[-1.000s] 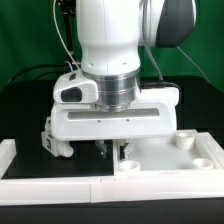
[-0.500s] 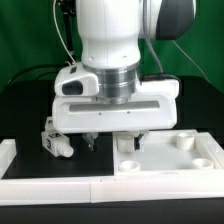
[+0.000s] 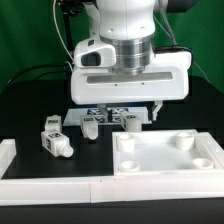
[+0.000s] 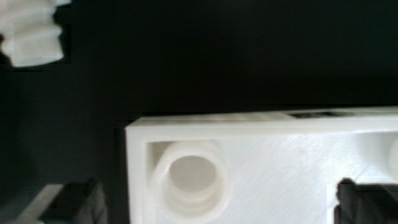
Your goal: Assemble one leg
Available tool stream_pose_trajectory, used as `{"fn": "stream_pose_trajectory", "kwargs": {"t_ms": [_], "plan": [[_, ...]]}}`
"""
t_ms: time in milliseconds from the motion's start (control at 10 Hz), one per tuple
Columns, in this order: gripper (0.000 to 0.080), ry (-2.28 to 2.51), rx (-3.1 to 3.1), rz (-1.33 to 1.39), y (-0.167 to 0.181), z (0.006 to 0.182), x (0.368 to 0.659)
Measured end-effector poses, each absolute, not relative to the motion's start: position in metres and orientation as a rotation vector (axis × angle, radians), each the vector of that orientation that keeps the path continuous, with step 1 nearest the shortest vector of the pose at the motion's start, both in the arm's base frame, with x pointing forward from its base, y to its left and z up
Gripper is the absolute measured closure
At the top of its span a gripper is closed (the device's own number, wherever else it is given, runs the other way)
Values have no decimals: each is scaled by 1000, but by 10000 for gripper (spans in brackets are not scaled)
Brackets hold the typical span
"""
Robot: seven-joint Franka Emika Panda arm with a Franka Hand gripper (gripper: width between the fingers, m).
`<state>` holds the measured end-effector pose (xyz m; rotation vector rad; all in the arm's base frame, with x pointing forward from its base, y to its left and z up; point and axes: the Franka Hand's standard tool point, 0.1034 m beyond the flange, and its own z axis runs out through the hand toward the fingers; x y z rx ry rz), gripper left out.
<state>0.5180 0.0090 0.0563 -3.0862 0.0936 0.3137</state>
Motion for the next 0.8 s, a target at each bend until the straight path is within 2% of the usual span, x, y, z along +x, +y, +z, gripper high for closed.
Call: {"fn": "stream_pose_trajectory", "kwargs": {"t_ms": [200,300,500,700,800], "plan": [[151,98,-3079,359,11,56,514],[151,151,-3086,343,25,56,510],[151,107,-3059,518,38,54,477],[151,78,-3022,675,38,52,463],[151,78,-3003,747,38,51,467]]}}
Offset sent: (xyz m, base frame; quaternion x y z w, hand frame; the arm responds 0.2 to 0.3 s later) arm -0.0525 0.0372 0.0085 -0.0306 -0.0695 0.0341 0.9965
